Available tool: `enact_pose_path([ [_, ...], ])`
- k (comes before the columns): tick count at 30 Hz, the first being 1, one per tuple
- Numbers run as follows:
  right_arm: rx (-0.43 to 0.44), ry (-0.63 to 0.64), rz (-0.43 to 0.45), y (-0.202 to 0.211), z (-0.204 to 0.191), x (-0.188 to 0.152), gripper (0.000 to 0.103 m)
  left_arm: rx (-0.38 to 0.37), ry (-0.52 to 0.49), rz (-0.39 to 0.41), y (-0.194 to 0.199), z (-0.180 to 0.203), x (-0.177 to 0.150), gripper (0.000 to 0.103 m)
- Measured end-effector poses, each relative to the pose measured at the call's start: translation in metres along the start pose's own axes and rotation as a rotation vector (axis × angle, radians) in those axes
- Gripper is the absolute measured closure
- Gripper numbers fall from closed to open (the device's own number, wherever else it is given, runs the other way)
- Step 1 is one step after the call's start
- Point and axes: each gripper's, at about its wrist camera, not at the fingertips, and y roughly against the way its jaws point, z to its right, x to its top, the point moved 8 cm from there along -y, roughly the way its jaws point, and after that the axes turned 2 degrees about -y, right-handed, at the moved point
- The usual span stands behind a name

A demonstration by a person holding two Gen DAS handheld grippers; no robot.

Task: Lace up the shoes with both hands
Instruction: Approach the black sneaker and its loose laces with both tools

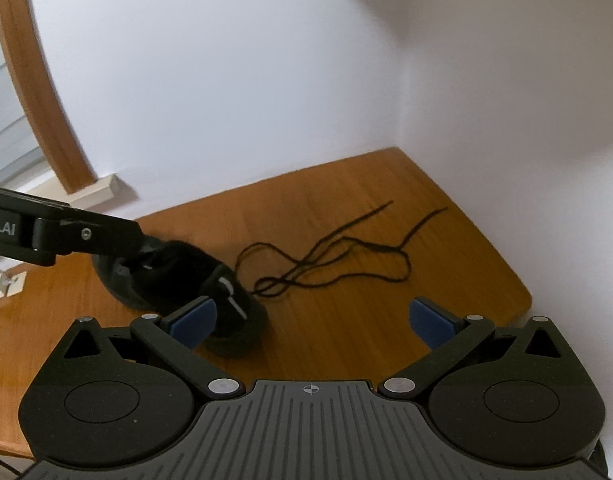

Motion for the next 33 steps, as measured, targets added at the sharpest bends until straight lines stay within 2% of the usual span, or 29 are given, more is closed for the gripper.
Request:
enact_pose_path([
  [5, -0.029, -0.030, 0.005, 0.003, -0.014, -0.004, 0.000, -0.029, -0.015, 0.001, 0.010, -0.015, -0.010, 0.000],
  [9, -0.051, -0.054, 0.006, 0.004, -0.036, -0.009, 0.000, -0.048, -0.001, -0.018, 0.017, -0.043, -0.025, 0.000],
  [17, -0.065, -0.041, 0.009, 0.004, -0.108, -0.015, 0.000, -0.038, 0.009, -0.061, 0.034, -0.116, -0.058, 0.000],
  [23, -0.073, -0.036, 0.008, 0.004, -0.157, -0.025, 0.000, -0.050, -0.008, -0.077, 0.044, -0.152, -0.081, 0.000],
  [33, -0.105, -0.038, -0.006, 0.003, -0.186, -0.039, 0.000, -0.067, 0.008, -0.098, 0.049, -0.184, -0.102, 0.000],
])
